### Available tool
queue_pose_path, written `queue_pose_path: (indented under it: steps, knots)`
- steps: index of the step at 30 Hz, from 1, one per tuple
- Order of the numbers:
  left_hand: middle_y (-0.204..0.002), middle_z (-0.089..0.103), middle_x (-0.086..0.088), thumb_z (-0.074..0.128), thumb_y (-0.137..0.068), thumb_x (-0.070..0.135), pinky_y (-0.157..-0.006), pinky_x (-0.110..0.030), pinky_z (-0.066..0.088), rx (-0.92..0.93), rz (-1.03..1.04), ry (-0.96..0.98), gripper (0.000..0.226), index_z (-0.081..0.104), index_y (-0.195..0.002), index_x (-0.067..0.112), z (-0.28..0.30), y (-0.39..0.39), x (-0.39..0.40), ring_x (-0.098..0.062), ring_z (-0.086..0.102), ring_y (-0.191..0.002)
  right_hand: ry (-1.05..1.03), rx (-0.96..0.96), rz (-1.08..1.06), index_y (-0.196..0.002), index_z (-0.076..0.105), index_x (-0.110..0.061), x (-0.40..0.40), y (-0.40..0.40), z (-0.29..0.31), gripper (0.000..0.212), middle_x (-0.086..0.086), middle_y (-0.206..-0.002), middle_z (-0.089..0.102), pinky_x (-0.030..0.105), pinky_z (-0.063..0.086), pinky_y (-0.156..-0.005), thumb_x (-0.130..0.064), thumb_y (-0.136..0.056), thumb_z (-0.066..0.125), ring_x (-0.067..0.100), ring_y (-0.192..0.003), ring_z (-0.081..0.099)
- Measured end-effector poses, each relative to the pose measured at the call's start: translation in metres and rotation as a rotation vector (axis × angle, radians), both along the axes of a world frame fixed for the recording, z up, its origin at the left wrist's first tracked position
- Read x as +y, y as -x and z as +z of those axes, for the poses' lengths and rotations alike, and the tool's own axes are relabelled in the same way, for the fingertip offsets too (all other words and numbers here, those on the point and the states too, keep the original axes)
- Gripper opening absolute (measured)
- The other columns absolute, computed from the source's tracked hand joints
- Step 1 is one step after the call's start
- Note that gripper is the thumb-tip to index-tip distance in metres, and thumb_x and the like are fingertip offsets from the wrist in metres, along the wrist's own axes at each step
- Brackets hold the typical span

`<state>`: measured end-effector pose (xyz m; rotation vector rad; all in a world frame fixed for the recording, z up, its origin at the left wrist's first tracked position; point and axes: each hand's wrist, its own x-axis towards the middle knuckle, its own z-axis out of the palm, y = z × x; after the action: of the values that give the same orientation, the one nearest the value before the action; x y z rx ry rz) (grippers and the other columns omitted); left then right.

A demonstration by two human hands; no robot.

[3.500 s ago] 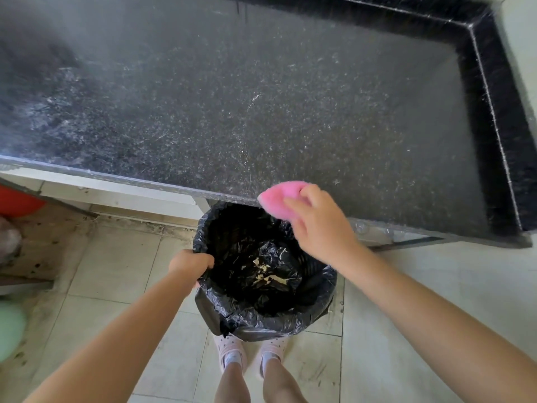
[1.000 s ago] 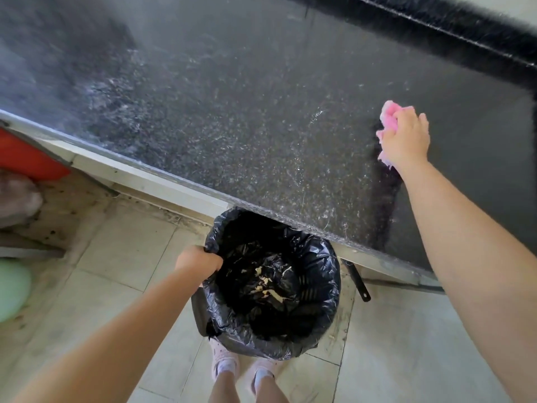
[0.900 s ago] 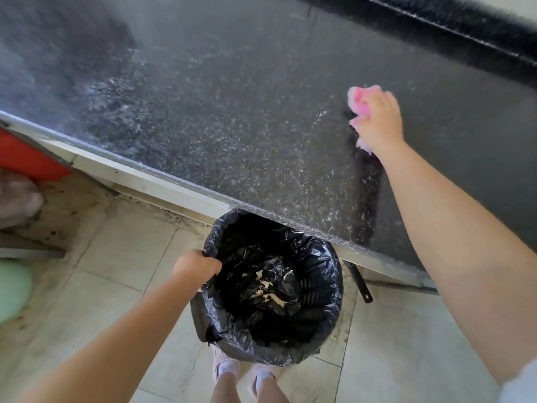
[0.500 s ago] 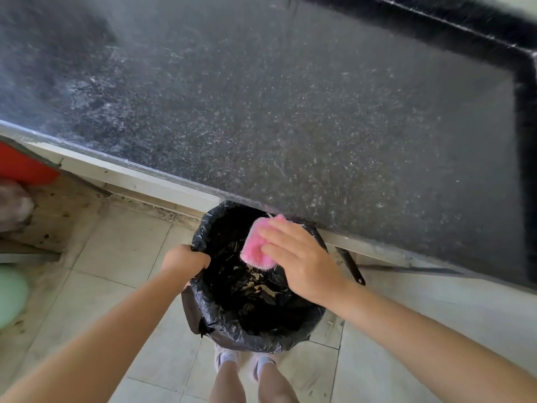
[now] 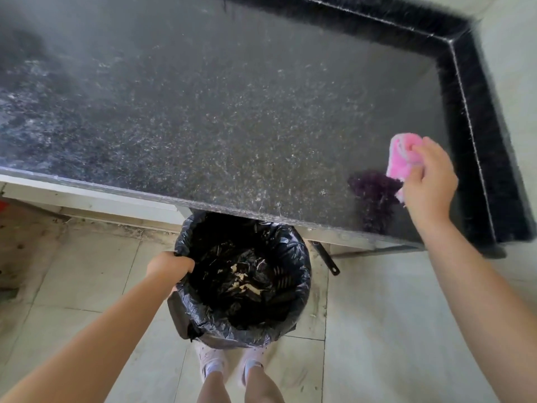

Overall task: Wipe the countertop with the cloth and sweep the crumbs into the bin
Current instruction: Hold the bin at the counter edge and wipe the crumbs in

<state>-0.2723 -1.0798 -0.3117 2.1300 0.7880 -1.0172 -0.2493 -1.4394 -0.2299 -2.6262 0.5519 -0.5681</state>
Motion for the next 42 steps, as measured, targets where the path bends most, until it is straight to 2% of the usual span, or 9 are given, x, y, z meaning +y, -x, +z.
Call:
queue_pose_path:
  steps: [3, 7, 14, 18, 21, 28, 35, 40, 42]
  knots:
    - [-0.061, 0.040, -0.009, 0.053, -0.081, -0.001, -0.048, -0.027, 0.032, 0.002, -0.012, -0.003, 0.029, 0.038, -0.058, 0.009, -0.001, -0.002, -0.004, -0.020, 0.037, -0.053, 0.032, 0.235, -0.182, -0.094, 0.053, 0.002, -0.055, -0.025, -0.016, 0.023, 0.030, -0.092, 0.058, 0.045, 0.038, -0.073, 0.001, -0.076, 0.040, 0.045, -0.092, 0.055]
    - [-0.061, 0.041, -0.009, 0.053, -0.080, -0.002, -0.047, -0.026, 0.030, 0.000, 0.019, -0.008, 0.017, 0.044, -0.066, 0.004, -0.006, -0.003, -0.004, -0.021, 0.035, -0.052, 0.200, 0.446, -0.200, -0.090, 0.041, -0.014, -0.049, -0.056, -0.033, 0.028, 0.013, -0.079, 0.054, 0.040, 0.040, -0.064, 0.006, -0.073, 0.054, 0.040, -0.090, 0.055]
    - [-0.059, 0.039, -0.008, 0.052, -0.081, -0.002, -0.043, -0.025, 0.027, -0.006, 0.009, -0.042, 0.010, 0.047, -0.073, 0.000, -0.003, -0.004, 0.001, -0.020, 0.035, -0.050, 0.137, 0.372, 0.429, -0.116, 0.053, -0.014, 0.104, -0.058, -0.040, 0.056, -0.001, -0.114, 0.053, 0.036, 0.040, -0.083, 0.011, -0.066, 0.043, 0.025, -0.111, 0.043]
    - [-0.058, 0.039, -0.008, 0.052, -0.081, -0.001, -0.036, -0.023, 0.031, -0.012, -0.010, -0.061, 0.004, 0.048, -0.082, -0.002, 0.000, -0.005, 0.002, -0.020, 0.035, -0.049, -0.003, 0.235, 0.849, -0.099, 0.060, -0.006, 0.173, 0.001, -0.038, 0.049, 0.002, -0.105, 0.058, 0.033, 0.029, -0.073, 0.021, -0.062, 0.044, 0.019, -0.096, 0.041]
    - [-0.056, 0.040, -0.008, 0.054, -0.081, 0.000, -0.042, -0.024, 0.029, -0.003, -0.038, -0.087, 0.016, 0.046, -0.067, 0.001, 0.001, -0.001, 0.005, -0.020, 0.036, -0.048, -0.009, 0.162, 1.058, -0.089, 0.064, -0.008, 0.182, 0.052, -0.059, 0.038, 0.004, -0.104, 0.063, 0.038, 0.043, -0.070, 0.016, -0.067, 0.044, 0.022, -0.093, 0.046]
    - [-0.057, 0.038, -0.008, 0.052, -0.081, 0.001, -0.045, -0.024, 0.029, 0.022, -0.078, -0.089, 0.008, 0.046, -0.076, 0.001, -0.004, 0.014, 0.005, -0.021, 0.034, -0.049, -0.275, 0.495, 0.726, -0.122, 0.055, -0.006, 0.172, 0.073, -0.096, 0.043, 0.011, -0.130, 0.049, 0.033, 0.033, -0.102, 0.010, -0.084, 0.044, 0.027, -0.120, 0.041]
    - [-0.058, 0.037, -0.008, 0.051, -0.081, 0.002, -0.045, -0.024, 0.029, 0.041, -0.138, -0.113, 0.026, 0.040, -0.058, 0.007, -0.026, 0.026, -0.012, -0.021, 0.034, -0.050, -0.483, 0.556, 0.479, -0.116, 0.058, -0.005, 0.145, 0.079, -0.103, 0.029, 0.005, -0.113, 0.058, 0.009, 0.037, -0.081, -0.002, -0.089, 0.047, 0.012, -0.100, 0.051]
    - [-0.057, 0.041, -0.010, 0.053, -0.076, -0.001, -0.054, -0.027, 0.036, 0.014, -0.158, -0.072, 0.017, 0.047, -0.061, 0.002, -0.053, 0.036, -0.041, -0.023, 0.042, -0.055, -0.546, 0.743, 0.314, -0.109, 0.059, -0.008, 0.115, 0.119, -0.125, 0.022, 0.002, -0.095, 0.059, 0.012, 0.045, -0.055, -0.006, -0.089, 0.050, 0.011, -0.069, 0.055]
    - [-0.057, 0.043, -0.012, 0.054, -0.074, -0.002, -0.059, -0.029, 0.039, 0.016, -0.171, -0.043, 0.012, 0.050, -0.062, 0.000, -0.065, 0.042, -0.055, -0.025, 0.047, -0.060, -0.547, 0.821, 0.225, -0.095, 0.060, -0.005, 0.107, 0.137, -0.130, 0.014, 0.005, -0.086, 0.060, 0.022, 0.047, -0.058, -0.007, -0.088, 0.048, 0.017, -0.069, 0.059]
